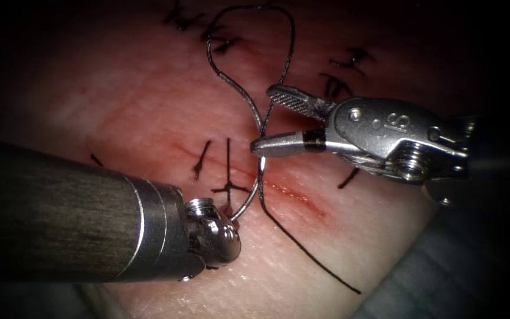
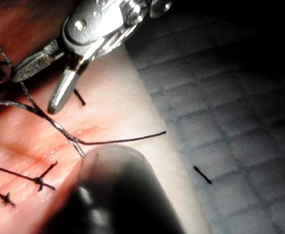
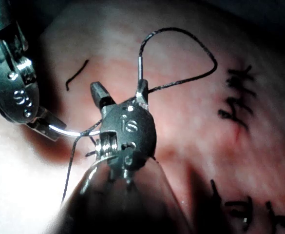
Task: Wound Closure
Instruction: Hand over the needle from the left to the right gripper
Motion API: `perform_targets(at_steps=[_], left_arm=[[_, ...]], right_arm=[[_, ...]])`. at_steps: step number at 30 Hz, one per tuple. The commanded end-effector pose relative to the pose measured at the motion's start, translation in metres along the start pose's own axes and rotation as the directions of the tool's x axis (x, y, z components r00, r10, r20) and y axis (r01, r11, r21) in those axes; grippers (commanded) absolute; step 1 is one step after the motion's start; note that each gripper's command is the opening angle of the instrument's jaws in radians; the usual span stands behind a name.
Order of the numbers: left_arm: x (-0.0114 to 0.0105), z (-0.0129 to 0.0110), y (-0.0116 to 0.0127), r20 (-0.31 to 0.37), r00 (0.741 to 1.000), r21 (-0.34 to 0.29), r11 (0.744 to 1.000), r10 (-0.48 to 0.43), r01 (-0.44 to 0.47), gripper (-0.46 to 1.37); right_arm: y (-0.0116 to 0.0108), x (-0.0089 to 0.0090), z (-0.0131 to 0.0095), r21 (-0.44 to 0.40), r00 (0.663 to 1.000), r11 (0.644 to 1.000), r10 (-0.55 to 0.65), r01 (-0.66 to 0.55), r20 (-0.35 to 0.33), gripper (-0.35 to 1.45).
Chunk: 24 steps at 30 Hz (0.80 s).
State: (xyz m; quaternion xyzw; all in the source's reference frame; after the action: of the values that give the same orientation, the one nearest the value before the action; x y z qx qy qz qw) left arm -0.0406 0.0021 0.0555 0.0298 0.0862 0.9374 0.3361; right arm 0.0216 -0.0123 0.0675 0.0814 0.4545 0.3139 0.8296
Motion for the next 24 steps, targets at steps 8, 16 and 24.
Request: perform_targets(at_steps=[8, 16, 24], left_arm=[[0.0, -0.0004, 0.0002, -0.007, 1.0, 0.004, 1.0, 0.004, -0.004, -0.35], [0.0001, -0.0006, 0.0003, -0.003, 1.0, 0.009, 1.0, 0.012, -0.012, -0.35], [0.0003, -0.0007, 0.0003, 0.0, 1.0, 0.011, 1.0, 0.013, -0.013, -0.35]], right_arm=[[0.0003, 0.0005, 0.0025, -0.07, 0.992, 0.998, 0.016, -0.007, 0.124, 0.82], [0.0011, -0.0008, 0.0046, -0.098, 0.976, 0.995, 0.009, 0.013, 0.217, 0.81], [-0.0001, -0.0029, 0.0053, -0.089, 0.957, 0.995, -0.012, 0.04, 0.291, 0.79]])
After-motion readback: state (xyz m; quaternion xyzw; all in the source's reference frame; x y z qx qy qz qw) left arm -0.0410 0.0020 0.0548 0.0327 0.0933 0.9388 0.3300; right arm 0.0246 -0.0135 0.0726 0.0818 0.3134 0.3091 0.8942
